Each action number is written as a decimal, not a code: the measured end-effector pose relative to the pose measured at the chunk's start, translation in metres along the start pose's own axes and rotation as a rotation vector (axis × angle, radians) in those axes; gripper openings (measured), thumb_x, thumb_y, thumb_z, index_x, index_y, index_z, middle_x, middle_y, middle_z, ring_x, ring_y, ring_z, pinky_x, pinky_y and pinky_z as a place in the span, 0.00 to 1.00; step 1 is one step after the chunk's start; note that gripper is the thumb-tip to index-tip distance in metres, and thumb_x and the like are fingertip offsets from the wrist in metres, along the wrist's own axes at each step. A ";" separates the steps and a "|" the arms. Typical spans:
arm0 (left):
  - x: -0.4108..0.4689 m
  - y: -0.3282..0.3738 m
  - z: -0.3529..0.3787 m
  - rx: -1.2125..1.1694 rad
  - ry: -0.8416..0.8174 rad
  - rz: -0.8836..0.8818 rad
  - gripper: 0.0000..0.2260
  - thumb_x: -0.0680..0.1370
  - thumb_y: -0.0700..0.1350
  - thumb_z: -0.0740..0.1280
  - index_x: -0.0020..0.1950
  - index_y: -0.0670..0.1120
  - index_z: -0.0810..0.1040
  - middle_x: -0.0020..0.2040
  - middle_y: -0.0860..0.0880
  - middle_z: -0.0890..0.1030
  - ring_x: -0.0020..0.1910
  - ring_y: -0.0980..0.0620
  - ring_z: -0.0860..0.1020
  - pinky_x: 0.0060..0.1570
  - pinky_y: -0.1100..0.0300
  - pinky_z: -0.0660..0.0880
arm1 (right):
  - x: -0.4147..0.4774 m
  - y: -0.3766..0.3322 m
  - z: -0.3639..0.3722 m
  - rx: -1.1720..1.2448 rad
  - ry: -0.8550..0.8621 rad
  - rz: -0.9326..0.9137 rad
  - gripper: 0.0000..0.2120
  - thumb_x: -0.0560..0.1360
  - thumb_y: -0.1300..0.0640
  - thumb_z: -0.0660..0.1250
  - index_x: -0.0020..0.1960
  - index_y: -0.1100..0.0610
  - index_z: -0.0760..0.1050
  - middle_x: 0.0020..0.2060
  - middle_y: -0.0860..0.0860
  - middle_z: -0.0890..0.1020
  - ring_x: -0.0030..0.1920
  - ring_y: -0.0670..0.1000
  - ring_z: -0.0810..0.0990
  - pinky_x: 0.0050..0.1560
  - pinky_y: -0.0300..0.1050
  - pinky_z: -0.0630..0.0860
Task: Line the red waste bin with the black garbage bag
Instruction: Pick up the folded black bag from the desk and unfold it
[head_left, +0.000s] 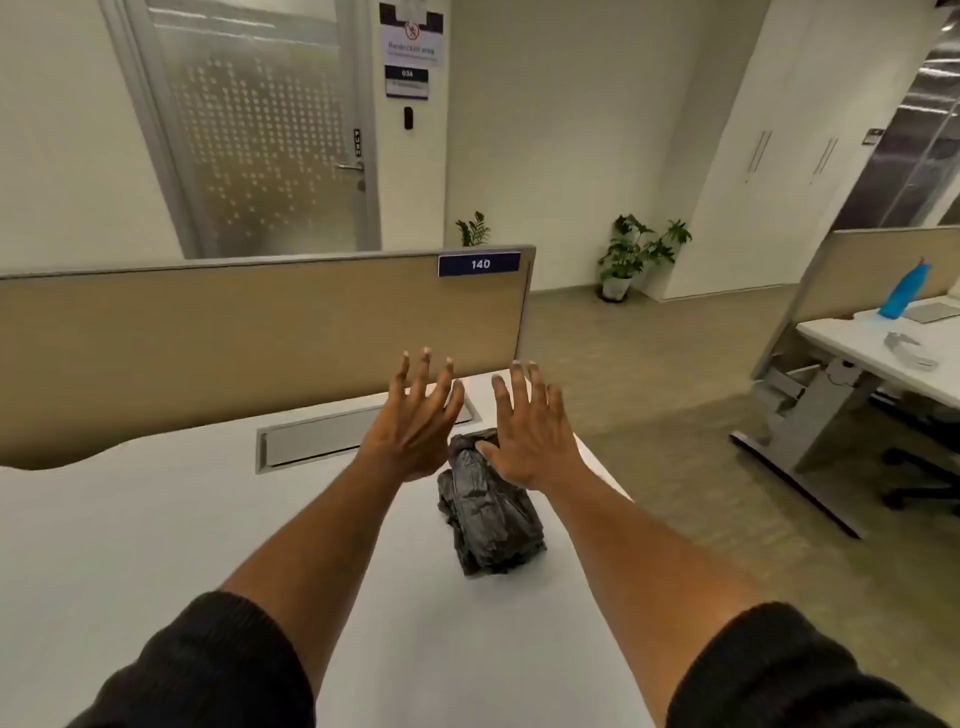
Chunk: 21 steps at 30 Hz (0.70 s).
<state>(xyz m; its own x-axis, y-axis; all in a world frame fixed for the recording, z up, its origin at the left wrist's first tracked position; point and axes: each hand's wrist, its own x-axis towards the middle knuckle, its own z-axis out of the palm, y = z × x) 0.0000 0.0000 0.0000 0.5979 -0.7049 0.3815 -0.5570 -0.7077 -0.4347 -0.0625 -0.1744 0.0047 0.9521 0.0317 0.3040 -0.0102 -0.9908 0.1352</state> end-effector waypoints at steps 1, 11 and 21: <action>0.004 0.008 0.014 0.031 -0.078 -0.001 0.32 0.73 0.56 0.55 0.72 0.41 0.61 0.76 0.35 0.61 0.73 0.27 0.56 0.70 0.28 0.48 | 0.002 0.002 0.019 -0.007 -0.062 0.000 0.44 0.73 0.34 0.55 0.76 0.59 0.43 0.77 0.63 0.48 0.76 0.65 0.44 0.72 0.65 0.47; 0.008 0.077 0.134 -0.087 -0.269 0.216 0.30 0.74 0.48 0.67 0.73 0.42 0.60 0.73 0.35 0.67 0.71 0.27 0.61 0.71 0.32 0.55 | -0.041 -0.015 0.142 0.169 -0.207 -0.016 0.30 0.73 0.38 0.52 0.64 0.58 0.67 0.63 0.61 0.75 0.65 0.64 0.70 0.64 0.60 0.67; 0.018 0.076 0.149 -0.042 -0.272 0.327 0.25 0.75 0.46 0.68 0.69 0.37 0.69 0.66 0.32 0.74 0.67 0.29 0.69 0.69 0.33 0.61 | -0.040 -0.014 0.163 0.111 -0.406 -0.010 0.41 0.72 0.38 0.61 0.74 0.62 0.53 0.73 0.64 0.61 0.74 0.67 0.56 0.70 0.68 0.55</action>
<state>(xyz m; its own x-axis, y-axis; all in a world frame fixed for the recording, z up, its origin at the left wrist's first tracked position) 0.0547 -0.0595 -0.1474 0.5129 -0.8585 -0.0023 -0.7620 -0.4540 -0.4617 -0.0511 -0.1837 -0.1626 0.9954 0.0091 -0.0958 0.0118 -0.9996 0.0275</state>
